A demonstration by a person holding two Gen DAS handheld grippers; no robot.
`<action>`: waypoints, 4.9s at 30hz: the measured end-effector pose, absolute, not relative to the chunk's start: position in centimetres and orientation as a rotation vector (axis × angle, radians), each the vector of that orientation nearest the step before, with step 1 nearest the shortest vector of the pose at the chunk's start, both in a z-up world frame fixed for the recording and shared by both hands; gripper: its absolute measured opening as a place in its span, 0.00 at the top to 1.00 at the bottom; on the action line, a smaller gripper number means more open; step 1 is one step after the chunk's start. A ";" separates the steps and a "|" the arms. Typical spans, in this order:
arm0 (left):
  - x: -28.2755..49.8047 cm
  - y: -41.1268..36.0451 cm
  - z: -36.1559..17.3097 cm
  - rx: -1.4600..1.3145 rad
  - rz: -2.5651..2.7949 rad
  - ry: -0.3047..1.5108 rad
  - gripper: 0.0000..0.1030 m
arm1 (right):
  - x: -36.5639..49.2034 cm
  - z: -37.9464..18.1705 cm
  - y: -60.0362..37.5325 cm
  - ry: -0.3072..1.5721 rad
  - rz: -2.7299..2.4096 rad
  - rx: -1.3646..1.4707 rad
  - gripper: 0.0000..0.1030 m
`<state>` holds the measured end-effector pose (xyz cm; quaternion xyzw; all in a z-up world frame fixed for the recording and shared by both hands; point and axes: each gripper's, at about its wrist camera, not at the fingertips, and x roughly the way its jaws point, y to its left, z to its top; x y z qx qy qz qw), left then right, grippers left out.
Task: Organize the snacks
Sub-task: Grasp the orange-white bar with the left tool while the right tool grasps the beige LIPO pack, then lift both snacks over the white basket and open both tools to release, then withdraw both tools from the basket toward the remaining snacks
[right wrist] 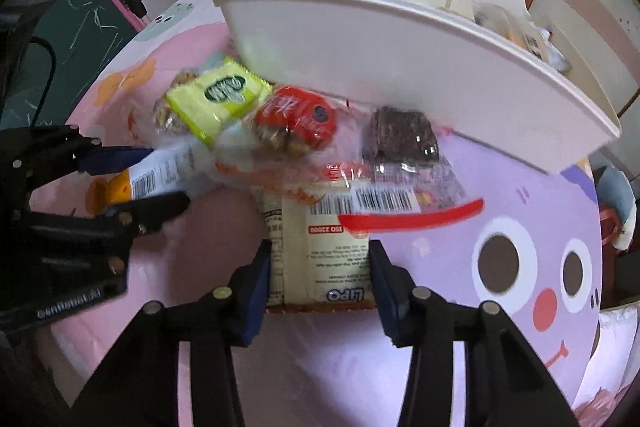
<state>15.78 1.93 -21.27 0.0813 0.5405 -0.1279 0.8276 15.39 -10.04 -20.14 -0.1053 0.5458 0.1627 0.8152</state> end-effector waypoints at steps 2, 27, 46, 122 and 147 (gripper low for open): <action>15.0 2.0 -21.0 0.147 -0.269 1.154 0.71 | 14.5 -20.0 -10.9 1.175 0.360 -0.205 0.56; 4.1 0.1 -13.0 -0.021 -0.288 0.994 0.71 | 7.1 -12.9 -17.5 1.017 0.388 -0.001 0.56; 14.5 -2.3 2.7 0.033 -0.179 0.657 0.71 | 16.6 -0.1 -20.4 0.659 0.242 0.035 0.56; 2.7 2.6 -4.2 -0.087 -0.038 0.732 0.19 | 5.8 -3.8 -17.8 0.770 0.147 -0.004 0.44; 10.6 7.5 -14.5 -0.094 0.045 0.923 0.19 | 11.3 -12.8 -15.5 0.943 0.282 0.053 0.36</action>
